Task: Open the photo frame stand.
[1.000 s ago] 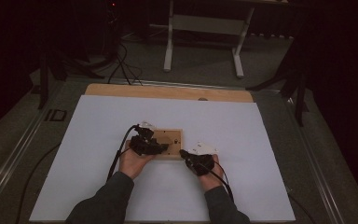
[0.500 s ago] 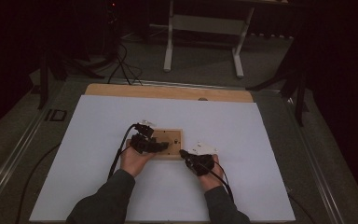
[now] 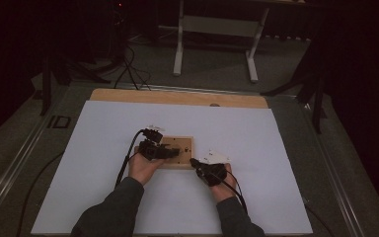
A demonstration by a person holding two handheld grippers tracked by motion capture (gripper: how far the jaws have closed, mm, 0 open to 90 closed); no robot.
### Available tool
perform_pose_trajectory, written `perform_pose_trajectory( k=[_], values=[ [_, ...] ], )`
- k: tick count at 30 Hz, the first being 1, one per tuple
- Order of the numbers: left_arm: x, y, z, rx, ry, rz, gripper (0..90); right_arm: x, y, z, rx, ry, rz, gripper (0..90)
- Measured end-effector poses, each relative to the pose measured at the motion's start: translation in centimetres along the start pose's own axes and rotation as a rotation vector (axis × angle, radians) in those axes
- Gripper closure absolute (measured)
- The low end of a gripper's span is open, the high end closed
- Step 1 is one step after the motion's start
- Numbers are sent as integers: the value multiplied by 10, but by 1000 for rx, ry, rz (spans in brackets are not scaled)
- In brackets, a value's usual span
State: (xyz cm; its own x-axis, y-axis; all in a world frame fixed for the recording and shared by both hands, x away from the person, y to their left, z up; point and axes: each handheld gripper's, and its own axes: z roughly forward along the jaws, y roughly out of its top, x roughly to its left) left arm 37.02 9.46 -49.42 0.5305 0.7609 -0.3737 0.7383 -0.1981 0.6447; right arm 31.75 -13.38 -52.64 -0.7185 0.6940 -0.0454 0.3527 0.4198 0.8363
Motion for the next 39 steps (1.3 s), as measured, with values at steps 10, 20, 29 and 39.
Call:
perform_pose_trajectory(
  k=[10,20,29,39],
  values=[
    [-3,1,2,37,45,17,528,0,0,0,0,-1,-2,883],
    [-12,-2,-1,29,92,92,536,-2,2,-3,12,13,4,808],
    [-27,-11,-7,-28,154,199,536,-7,10,-14,-17,23,27,671],
    [-36,-34,-15,-124,210,297,536,-10,12,-18,-19,28,68,598]
  ],
)
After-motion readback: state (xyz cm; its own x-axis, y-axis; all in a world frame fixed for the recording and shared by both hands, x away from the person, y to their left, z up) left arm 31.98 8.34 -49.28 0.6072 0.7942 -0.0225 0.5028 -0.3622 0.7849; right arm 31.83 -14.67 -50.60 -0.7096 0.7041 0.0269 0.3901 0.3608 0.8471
